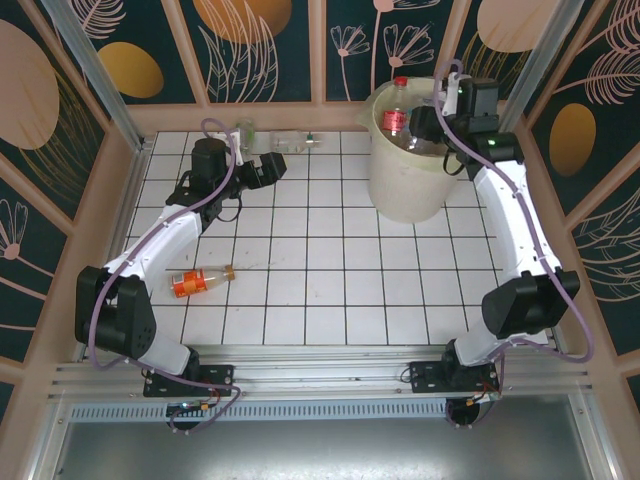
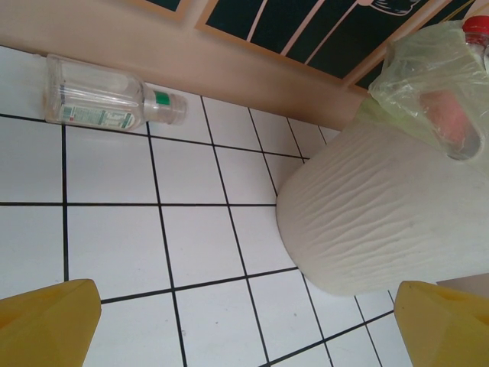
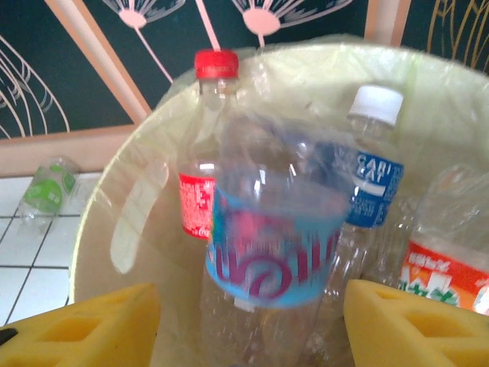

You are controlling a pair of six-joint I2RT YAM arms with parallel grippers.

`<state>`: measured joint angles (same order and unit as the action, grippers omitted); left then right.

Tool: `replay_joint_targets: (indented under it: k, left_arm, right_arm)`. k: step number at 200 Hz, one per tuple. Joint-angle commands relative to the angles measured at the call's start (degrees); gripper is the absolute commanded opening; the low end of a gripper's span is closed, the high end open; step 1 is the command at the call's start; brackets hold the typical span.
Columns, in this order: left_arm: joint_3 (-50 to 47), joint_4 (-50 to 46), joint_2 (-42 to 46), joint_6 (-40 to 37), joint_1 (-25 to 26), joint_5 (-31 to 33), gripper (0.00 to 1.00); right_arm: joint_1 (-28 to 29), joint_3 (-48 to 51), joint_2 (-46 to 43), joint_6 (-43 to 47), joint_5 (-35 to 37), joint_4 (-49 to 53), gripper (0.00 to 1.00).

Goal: Put the plastic bottles in the bin

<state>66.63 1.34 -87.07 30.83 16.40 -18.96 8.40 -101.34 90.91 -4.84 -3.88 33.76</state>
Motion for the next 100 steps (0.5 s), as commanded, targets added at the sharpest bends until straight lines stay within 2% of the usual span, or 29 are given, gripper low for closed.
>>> replay_joint_targets:
  k: [1, 50, 82, 100]
  left_arm:
    - [-0.52, -0.29, 1.11, -0.95, -0.33, 0.07, 0.99]
    - [-1.16, -0.02, 1.21, -0.94, -0.32, 0.33, 0.99]
    - [-1.08, -0.38, 1.27, -0.77, -0.33, 0.32, 0.99]
    - [-1.15, -0.51, 1.62, -0.86, -0.32, 0.84, 0.99]
  right_arm:
    - [-1.27, -5.79, 2.54, -0.25, -2.54, 0.17, 0.66]
    - [-2.29, -12.14, 10.15, -0.7, -2.82, -2.5, 0.64]
    - [-2.45, -13.89, 15.45, -0.96, -3.12, -3.78, 0.55]
    - [-2.43, -11.67, 16.59, -0.98, -3.25, -4.46, 0.51]
